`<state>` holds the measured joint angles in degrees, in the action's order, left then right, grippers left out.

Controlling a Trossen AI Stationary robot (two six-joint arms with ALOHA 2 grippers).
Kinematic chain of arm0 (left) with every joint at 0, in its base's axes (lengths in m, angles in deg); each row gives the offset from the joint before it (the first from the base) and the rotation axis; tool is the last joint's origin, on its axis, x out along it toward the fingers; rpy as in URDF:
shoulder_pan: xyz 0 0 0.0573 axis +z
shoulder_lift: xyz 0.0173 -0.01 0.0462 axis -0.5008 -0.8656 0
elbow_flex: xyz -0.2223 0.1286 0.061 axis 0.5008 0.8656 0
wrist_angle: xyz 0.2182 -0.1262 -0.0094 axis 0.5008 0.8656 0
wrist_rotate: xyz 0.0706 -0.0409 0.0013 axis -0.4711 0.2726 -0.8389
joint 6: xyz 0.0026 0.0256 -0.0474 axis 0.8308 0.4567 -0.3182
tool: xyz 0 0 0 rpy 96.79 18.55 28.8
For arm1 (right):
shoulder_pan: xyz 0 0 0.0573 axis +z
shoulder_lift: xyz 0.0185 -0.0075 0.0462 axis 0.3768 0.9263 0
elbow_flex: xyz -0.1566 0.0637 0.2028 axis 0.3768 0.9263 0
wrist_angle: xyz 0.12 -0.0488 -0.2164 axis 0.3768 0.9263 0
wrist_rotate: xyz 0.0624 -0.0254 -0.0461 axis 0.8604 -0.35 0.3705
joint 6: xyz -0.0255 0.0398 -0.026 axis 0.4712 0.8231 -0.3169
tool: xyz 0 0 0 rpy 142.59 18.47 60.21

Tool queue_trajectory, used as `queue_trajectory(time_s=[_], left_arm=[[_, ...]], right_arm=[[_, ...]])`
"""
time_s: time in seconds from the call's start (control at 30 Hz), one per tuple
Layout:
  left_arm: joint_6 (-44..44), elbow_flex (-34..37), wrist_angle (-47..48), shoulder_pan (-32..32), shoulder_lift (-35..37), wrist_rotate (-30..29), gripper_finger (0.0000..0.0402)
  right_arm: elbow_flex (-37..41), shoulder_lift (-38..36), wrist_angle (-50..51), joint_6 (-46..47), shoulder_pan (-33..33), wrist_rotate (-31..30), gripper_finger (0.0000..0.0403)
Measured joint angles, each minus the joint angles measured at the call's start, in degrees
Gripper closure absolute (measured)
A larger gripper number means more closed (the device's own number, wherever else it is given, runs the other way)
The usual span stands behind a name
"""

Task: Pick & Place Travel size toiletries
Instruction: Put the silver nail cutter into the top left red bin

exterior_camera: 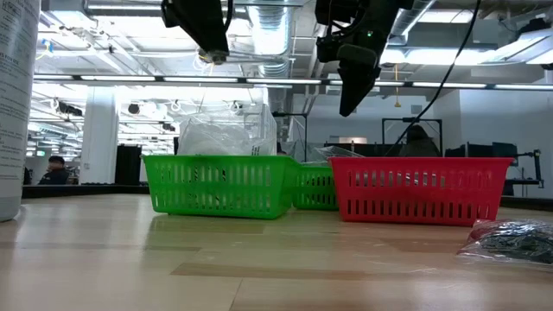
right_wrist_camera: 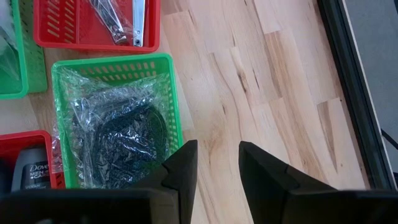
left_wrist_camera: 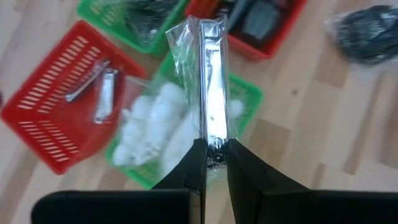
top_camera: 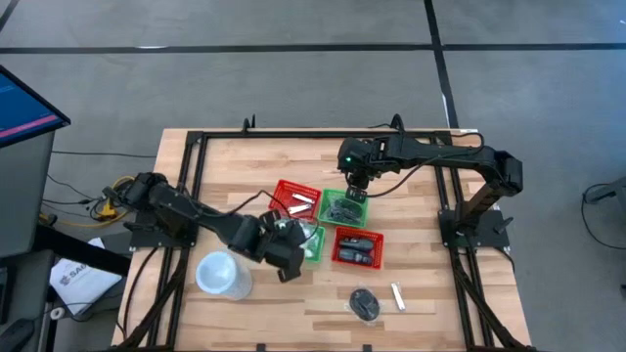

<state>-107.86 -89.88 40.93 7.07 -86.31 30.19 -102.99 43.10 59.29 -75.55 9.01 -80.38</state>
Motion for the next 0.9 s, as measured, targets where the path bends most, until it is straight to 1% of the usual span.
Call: queue_trajectory(time_s=[0.2, 0.37, 0.63, 0.9], left_arm=[[3.18, 0.0, 3.24, 3.43, 0.09, 0.11, 0.0373], [5.23, 0.02, 8.04, 7.06, 0.52, 0.48, 0.0373], [11.3, 0.47, 8.82, 13.55, 2.7, 1.69, 0.0373], [16.12, 5.36, 7.57, 20.38, 7.08, 4.9, 0.0373]], right_arm=[[0.0, 0.0, -0.02, 0.0, -0.02, 0.0, 0.0294], [0.0, 0.0, -0.02, 0.0, 0.0, 0.0, 0.0294], [0.0, 0.0, -1.22, 0.0, 0.0, 0.0, 0.0294], [0.0, 0.02, -1.26, -0.64, 0.0, -0.02, 0.0294]])
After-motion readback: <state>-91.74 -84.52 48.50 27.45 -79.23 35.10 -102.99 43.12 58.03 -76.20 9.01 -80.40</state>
